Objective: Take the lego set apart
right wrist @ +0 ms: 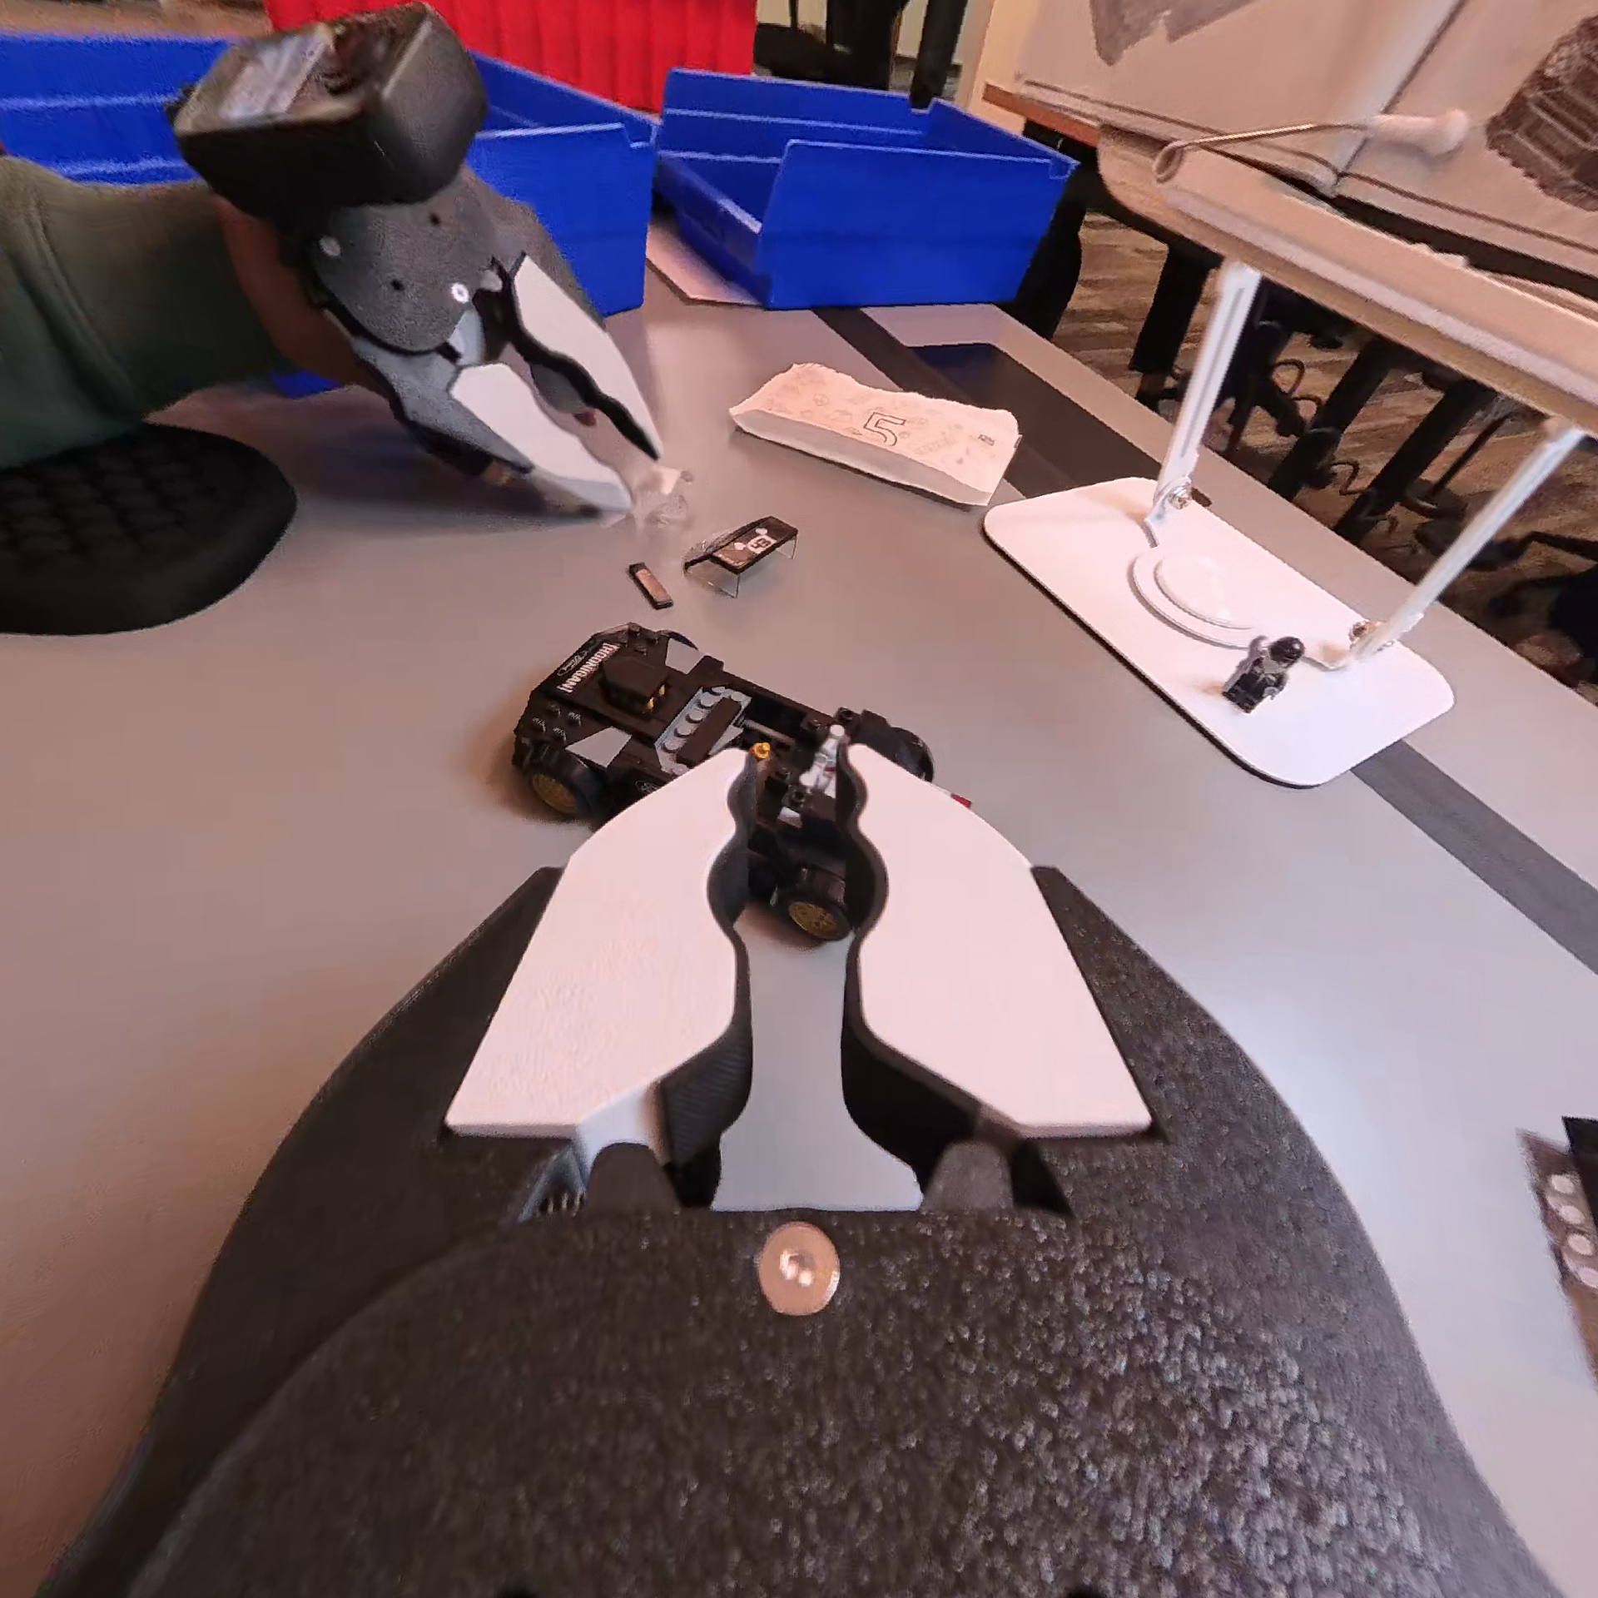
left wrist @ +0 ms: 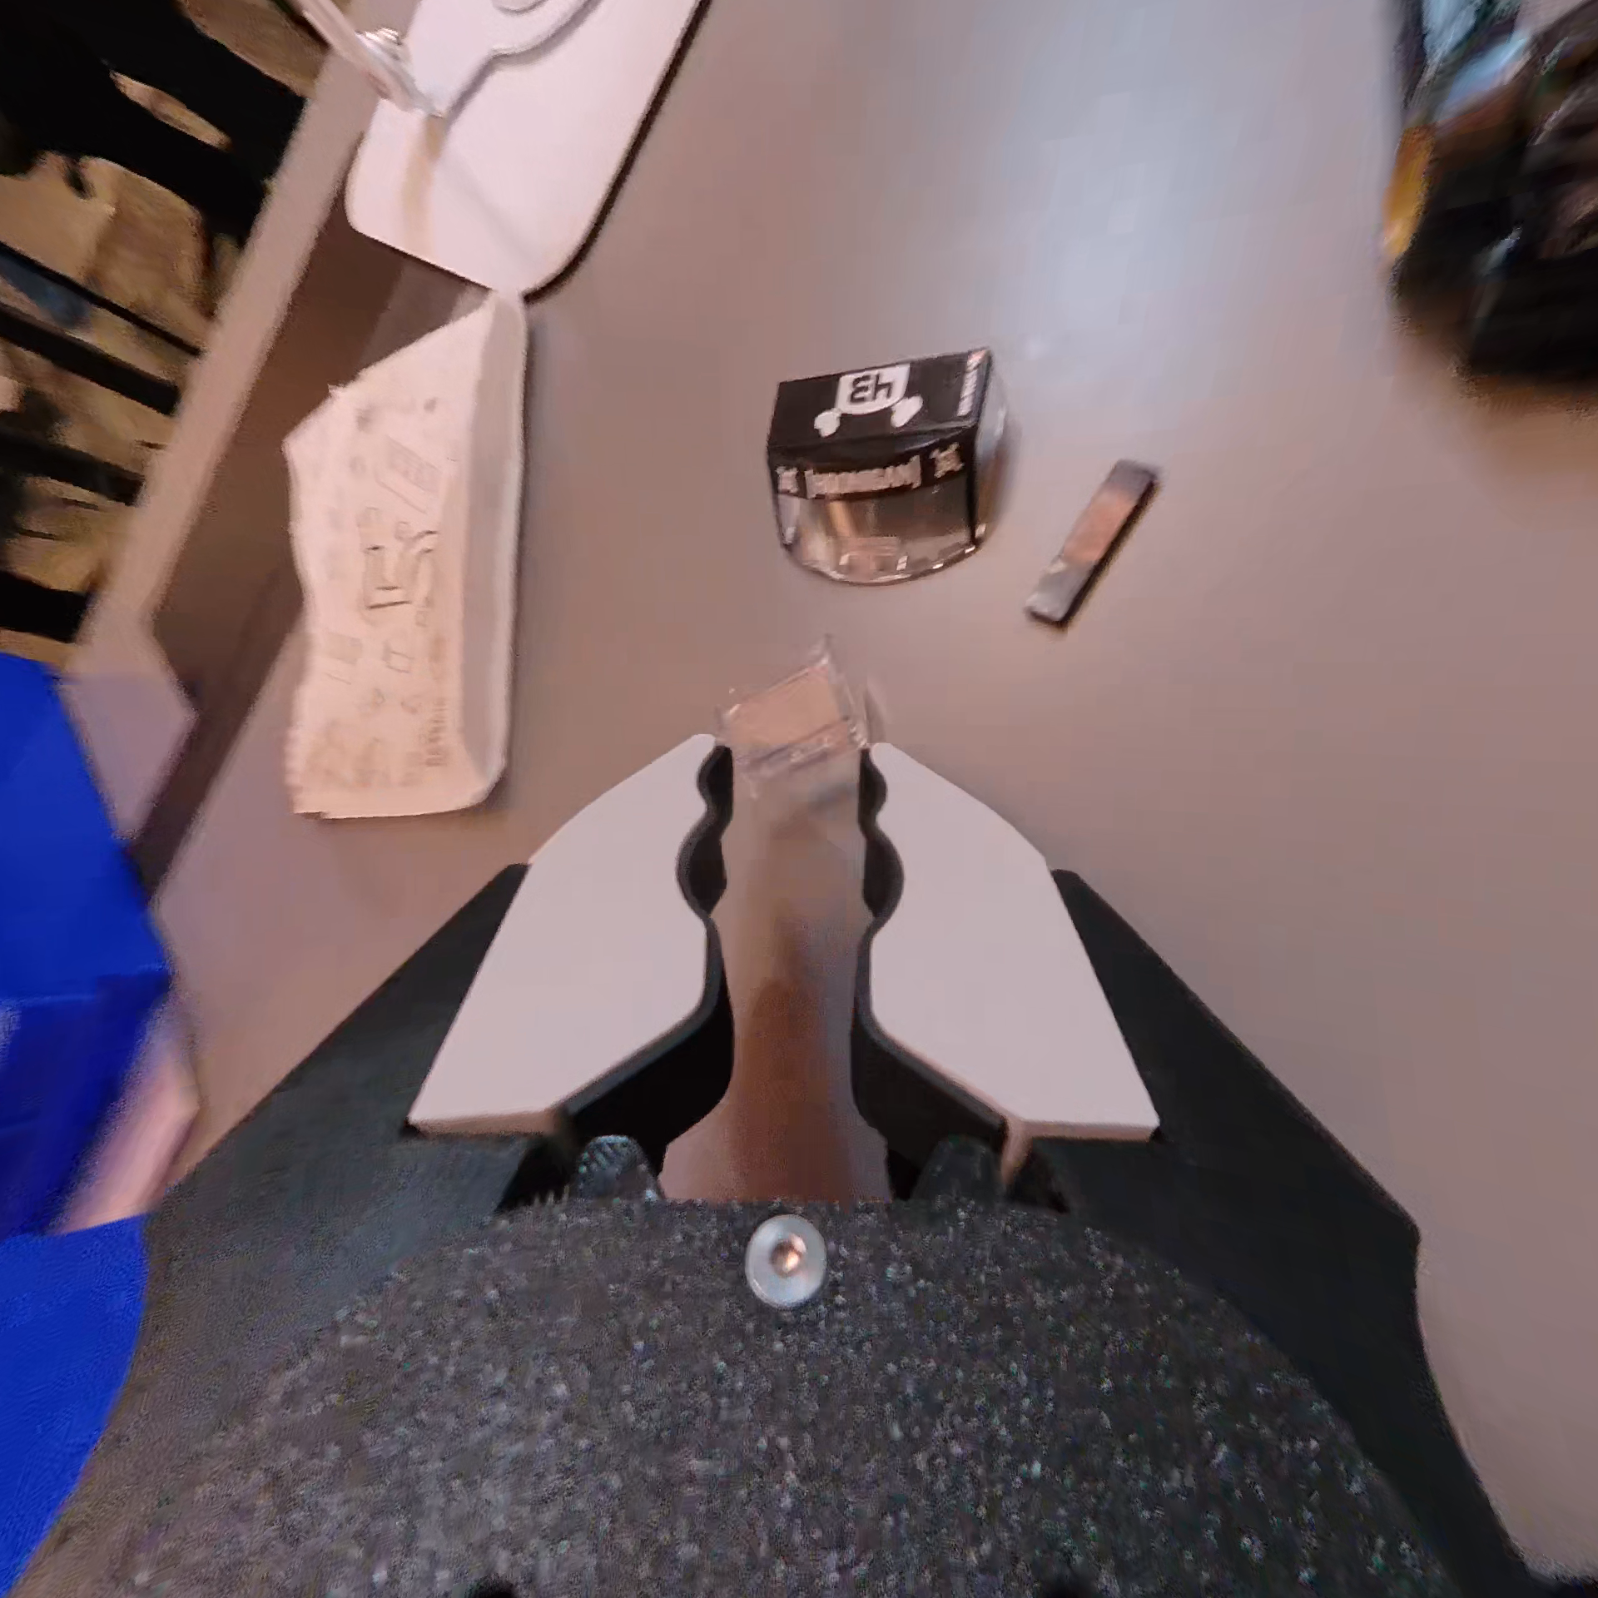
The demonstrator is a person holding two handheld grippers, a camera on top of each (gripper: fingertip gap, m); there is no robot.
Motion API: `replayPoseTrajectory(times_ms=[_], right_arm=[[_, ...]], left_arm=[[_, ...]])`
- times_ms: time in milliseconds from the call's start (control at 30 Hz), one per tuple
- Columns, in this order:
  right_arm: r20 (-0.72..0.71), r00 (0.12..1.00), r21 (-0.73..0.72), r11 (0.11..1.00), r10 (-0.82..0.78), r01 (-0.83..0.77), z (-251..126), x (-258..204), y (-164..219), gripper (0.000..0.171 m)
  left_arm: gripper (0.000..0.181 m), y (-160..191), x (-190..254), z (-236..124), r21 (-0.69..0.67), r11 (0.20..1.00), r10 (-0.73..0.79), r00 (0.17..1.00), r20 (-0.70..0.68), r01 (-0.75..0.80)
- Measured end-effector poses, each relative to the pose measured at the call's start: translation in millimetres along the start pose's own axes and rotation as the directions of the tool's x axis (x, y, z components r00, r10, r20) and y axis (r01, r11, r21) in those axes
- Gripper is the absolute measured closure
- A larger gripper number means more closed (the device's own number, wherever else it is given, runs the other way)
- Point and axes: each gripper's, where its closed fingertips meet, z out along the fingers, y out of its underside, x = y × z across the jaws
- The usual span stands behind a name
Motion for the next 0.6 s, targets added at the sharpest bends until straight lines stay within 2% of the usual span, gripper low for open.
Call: replayPoseTrajectory(times_ms=[133,267,433,467,500,600], right_arm=[[0.013,0.999,0.023,0.999,0.032,-0.033,-3,3,-1,0.154],[0.016,0.999,0.03,0.999,0.035,-0.035,-5,5,-1,0.155],[0.019,0.999,0.03,0.999,0.032,-0.032,-6,4,-1,0.155],[0.018,0.999,0.024,0.999,0.028,-0.028,-6,4,1,0.155],[0.016,1.0,0.019,1.0,0.024,-0.025,-5,3,2,0.155],[0.01,1.0,0.011,1.0,0.014,-0.014,-5,3,3,0.155]], left_arm=[[0.14,-13,10,-12,0.113,0.961,-0.228,0.955,-0.192,0.252],[0.135,-15,-7,-14,0.147,0.879,-0.419,0.883,-0.211,0.453],[0.122,-7,0,7,0.033,0.869,-0.484,0.861,-0.155,0.494],[0.127,-6,1,10,0.019,0.871,-0.484,0.864,-0.14,0.491],[0.143,-6,1,11,0.012,0.876,-0.478,0.87,-0.117,0.483],[0.148,-2,-6,11,0.0,0.881,-0.472,0.88,-0.056,0.472]])
